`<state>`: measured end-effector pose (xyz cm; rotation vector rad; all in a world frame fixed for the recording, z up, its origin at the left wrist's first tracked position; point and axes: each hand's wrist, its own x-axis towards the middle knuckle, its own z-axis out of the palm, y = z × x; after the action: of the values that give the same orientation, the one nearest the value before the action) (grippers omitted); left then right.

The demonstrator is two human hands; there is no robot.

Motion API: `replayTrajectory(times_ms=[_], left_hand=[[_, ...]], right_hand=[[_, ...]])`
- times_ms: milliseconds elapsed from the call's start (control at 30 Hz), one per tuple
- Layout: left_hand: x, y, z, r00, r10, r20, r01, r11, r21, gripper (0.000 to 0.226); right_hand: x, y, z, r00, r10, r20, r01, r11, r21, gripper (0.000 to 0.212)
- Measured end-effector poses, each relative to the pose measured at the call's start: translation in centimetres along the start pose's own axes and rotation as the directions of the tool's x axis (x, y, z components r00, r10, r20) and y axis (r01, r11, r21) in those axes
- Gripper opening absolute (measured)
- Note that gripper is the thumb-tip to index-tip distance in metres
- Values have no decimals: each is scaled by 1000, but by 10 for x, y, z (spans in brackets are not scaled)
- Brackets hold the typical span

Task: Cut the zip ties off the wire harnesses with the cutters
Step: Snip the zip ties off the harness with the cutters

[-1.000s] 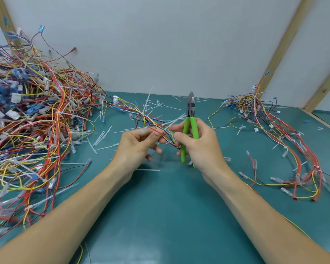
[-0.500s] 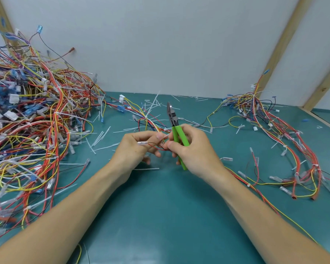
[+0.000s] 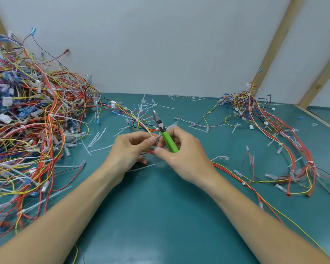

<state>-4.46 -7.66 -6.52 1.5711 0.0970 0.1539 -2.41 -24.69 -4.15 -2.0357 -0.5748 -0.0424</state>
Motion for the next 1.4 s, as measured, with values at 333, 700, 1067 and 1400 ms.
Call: replayTrajectory(times_ms=[333,700,1067,1400], left_hand=[[4,1,-3,959,-8,-283,-34,989,-144,17],[6,-2,-3,966,86,-242,-117,987,-115,10],[7,-3,-4,954,133,-270,-162,983,-90,7],[7,-4,-5,961,134,-241,-159,983,-90,9]], right_hand=[[14,-4,-33,843,336,419,-482,818,314,51],[17,3,-50,853,326,408,-424,888,178,35],[15,1,-49,889,318,330,-390,903,179,30],[13,1,-35,932,276,234,-314,938,147,27]])
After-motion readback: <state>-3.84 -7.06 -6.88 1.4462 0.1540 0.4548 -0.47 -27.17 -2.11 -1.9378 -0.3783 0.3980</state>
